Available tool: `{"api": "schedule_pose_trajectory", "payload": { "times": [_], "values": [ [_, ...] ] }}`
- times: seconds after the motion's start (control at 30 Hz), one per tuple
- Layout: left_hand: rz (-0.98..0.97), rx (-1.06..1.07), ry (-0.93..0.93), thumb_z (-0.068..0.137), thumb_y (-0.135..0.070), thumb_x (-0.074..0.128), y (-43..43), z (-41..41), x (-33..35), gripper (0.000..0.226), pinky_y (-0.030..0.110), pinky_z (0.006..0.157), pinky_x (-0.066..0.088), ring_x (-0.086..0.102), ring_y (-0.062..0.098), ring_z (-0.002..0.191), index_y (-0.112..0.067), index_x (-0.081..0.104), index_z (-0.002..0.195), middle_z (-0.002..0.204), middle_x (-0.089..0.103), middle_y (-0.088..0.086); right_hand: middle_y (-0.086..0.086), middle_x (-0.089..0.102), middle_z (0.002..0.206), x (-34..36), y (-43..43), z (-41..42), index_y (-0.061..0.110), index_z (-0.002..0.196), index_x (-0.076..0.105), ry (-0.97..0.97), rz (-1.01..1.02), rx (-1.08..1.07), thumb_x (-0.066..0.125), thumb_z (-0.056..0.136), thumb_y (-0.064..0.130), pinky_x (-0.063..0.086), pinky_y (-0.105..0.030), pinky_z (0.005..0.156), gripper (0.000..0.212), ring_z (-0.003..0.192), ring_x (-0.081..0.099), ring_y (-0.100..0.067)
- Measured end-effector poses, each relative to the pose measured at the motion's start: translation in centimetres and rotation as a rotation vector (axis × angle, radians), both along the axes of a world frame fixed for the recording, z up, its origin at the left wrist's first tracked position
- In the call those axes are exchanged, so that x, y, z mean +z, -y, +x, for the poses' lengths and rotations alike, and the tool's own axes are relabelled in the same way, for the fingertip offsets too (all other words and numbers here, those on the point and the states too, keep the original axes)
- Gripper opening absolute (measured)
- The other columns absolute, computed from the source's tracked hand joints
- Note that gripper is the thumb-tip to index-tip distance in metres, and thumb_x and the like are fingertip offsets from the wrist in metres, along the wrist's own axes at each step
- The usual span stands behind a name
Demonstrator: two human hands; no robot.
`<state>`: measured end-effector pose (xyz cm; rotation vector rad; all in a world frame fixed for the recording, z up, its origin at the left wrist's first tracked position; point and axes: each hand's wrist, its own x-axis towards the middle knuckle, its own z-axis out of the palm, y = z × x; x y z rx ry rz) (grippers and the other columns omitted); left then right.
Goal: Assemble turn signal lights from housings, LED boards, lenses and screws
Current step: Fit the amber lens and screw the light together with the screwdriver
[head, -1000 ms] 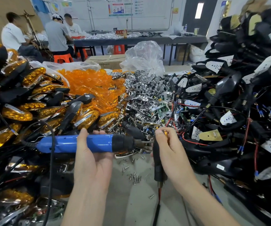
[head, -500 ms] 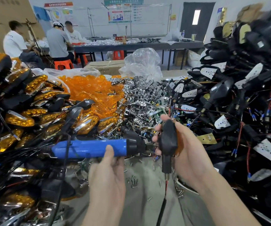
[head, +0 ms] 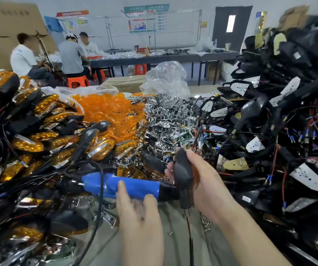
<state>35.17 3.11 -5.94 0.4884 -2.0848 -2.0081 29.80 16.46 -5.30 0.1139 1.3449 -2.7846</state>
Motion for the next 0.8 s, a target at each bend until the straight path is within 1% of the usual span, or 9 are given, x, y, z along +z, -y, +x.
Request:
{"api": "schedule_pose_trajectory", "payload": {
  "times": [0.1, 0.17, 0.23, 0.33, 0.5, 0.57, 0.67, 0.73, 0.8],
  "values": [
    [-0.176, -0.182, 0.007, 0.083, -0.064, 0.048, -0.3, 0.2, 1.3, 0.038, 0.027, 0.099, 0.039, 0.049, 0.006, 0.126, -0.061, 0.038, 0.120, 0.139, 0.044, -0.021, -0.010, 0.076, 0.116, -0.3, 0.9, 0.3, 0.021, 0.117, 0.072, -0.059, 0.232, -0.053, 0.078, 0.067, 0.051, 0.060, -0.037, 0.090, 0.058, 0.112, 0.072, -0.030],
    [-0.279, -0.255, -0.027, 0.072, -0.078, 0.036, 0.0, 0.2, 1.4, 0.050, 0.038, 0.108, 0.040, 0.049, 0.010, 0.127, -0.057, 0.039, 0.118, 0.130, 0.048, -0.024, -0.008, 0.075, 0.119, -0.2, 1.7, 0.7, 0.030, 0.107, 0.076, -0.111, 0.293, -0.048, 0.074, 0.073, 0.052, 0.054, -0.041, 0.104, 0.041, 0.119, 0.068, -0.028],
    [-0.298, -0.292, -0.056, 0.071, -0.080, 0.034, 0.4, 0.1, 1.9, 0.047, 0.034, 0.102, 0.045, 0.055, 0.003, 0.119, -0.060, 0.045, 0.112, 0.123, 0.054, -0.029, -0.006, 0.074, 0.119, 0.0, 2.4, 1.1, 0.036, 0.104, 0.076, -0.161, 0.366, -0.054, 0.071, 0.084, 0.047, 0.052, -0.035, 0.105, 0.024, 0.118, 0.068, -0.022],
    [-0.296, -0.396, -0.127, 0.079, -0.074, 0.041, 0.9, -0.2, 2.1, 0.045, 0.028, 0.097, 0.050, 0.056, -0.008, 0.112, -0.064, 0.043, 0.123, 0.123, 0.058, -0.029, -0.004, 0.074, 0.118, 0.6, 3.4, 1.5, 0.040, 0.104, 0.073, -0.209, 0.397, -0.063, 0.068, 0.090, 0.044, 0.053, -0.040, 0.102, 0.015, 0.114, 0.069, -0.022],
    [-0.235, -0.526, -0.280, 0.095, -0.051, 0.050, 2.2, -1.2, 4.2, 0.059, 0.033, 0.113, 0.039, 0.042, -0.007, 0.134, -0.052, 0.025, 0.149, 0.146, 0.043, -0.027, 0.000, 0.075, 0.117, 3.1, 5.8, 1.4, 0.040, 0.106, 0.071, -0.190, 0.254, -0.124, 0.072, 0.081, 0.046, 0.052, -0.052, 0.105, 0.026, 0.113, 0.070, -0.025],
    [-0.241, -0.459, -0.387, 0.091, -0.054, 0.050, 3.4, -2.1, 6.0, 0.059, 0.023, 0.111, 0.039, 0.042, -0.011, 0.131, -0.050, 0.032, 0.147, 0.142, 0.046, -0.030, 0.001, 0.076, 0.115, 5.3, 7.5, 0.7, 0.037, 0.106, 0.071, -0.218, 0.209, -0.114, 0.074, 0.089, 0.038, 0.052, -0.053, 0.105, 0.017, 0.113, 0.070, -0.027],
    [-0.346, -0.326, -0.542, 0.096, -0.047, 0.053, 6.1, -3.7, 10.3, 0.043, 0.007, 0.098, 0.038, 0.047, -0.017, 0.121, -0.049, 0.042, 0.137, 0.128, 0.054, -0.033, 0.009, 0.077, 0.107, 9.7, 10.7, -1.0, 0.031, 0.110, 0.069, -0.293, 0.165, -0.092, 0.067, 0.097, 0.032, 0.059, -0.036, 0.090, 0.013, 0.102, 0.073, -0.014],
    [-0.428, -0.294, -0.616, 0.100, -0.036, 0.053, 8.3, -4.9, 13.3, 0.038, 0.017, 0.100, 0.043, 0.052, -0.010, 0.120, -0.044, 0.047, 0.137, 0.129, 0.058, -0.026, 0.011, 0.076, 0.102, 12.7, 12.9, -2.3, 0.030, 0.116, 0.066, -0.349, 0.186, -0.091, 0.065, 0.100, 0.033, 0.057, -0.027, 0.078, 0.016, 0.092, 0.071, -0.005],
    [-0.538, -0.256, -0.664, 0.101, -0.035, 0.052, 11.0, -6.3, 16.3, 0.033, 0.025, 0.095, 0.048, 0.059, -0.001, 0.112, -0.042, 0.049, 0.134, 0.124, 0.061, -0.019, 0.009, 0.074, 0.108, 15.3, 15.0, -3.5, 0.033, 0.123, 0.063, -0.393, 0.219, -0.066, 0.061, 0.102, 0.036, 0.056, -0.028, 0.085, 0.022, 0.100, 0.070, -0.005]
  ]
}}
